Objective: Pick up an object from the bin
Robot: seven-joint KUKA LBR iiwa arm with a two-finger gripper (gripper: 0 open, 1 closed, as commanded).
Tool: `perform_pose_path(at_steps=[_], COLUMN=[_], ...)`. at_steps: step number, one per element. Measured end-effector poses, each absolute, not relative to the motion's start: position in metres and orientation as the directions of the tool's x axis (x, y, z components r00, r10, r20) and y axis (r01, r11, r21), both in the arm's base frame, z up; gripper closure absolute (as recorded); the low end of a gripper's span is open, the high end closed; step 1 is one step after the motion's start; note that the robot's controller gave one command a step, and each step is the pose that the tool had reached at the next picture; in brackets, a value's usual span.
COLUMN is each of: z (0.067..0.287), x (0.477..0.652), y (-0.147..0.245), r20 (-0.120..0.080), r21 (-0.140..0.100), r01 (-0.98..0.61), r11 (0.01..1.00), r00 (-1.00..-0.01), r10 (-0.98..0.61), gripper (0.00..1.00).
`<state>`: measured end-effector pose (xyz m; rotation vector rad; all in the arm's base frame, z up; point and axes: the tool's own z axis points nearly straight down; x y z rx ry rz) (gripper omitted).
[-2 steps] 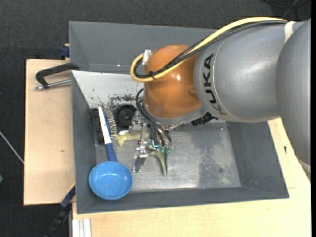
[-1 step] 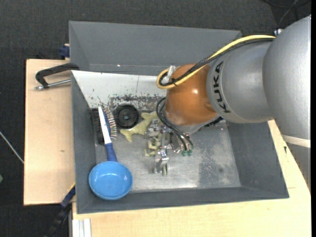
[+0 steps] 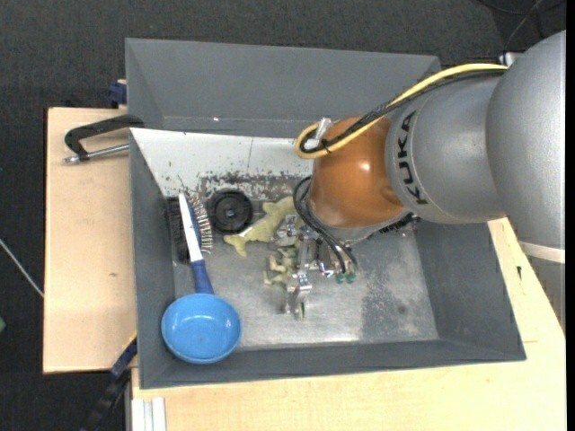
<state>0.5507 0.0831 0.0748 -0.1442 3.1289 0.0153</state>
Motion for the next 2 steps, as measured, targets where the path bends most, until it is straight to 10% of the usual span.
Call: perform_pose_path(at_steps=[1, 2], z=[0.076, 0.229], x=[0.553, 0.541], y=[0.080, 0.084], r20=[-0.019, -0.014], r21=[0.006, 0.001], r01=[-0.087, -0.118], r11=[0.996, 0.993], r00=[-0.996, -0.993], r10=[-0.087, -0.118], gripper=[1.00, 1.00])
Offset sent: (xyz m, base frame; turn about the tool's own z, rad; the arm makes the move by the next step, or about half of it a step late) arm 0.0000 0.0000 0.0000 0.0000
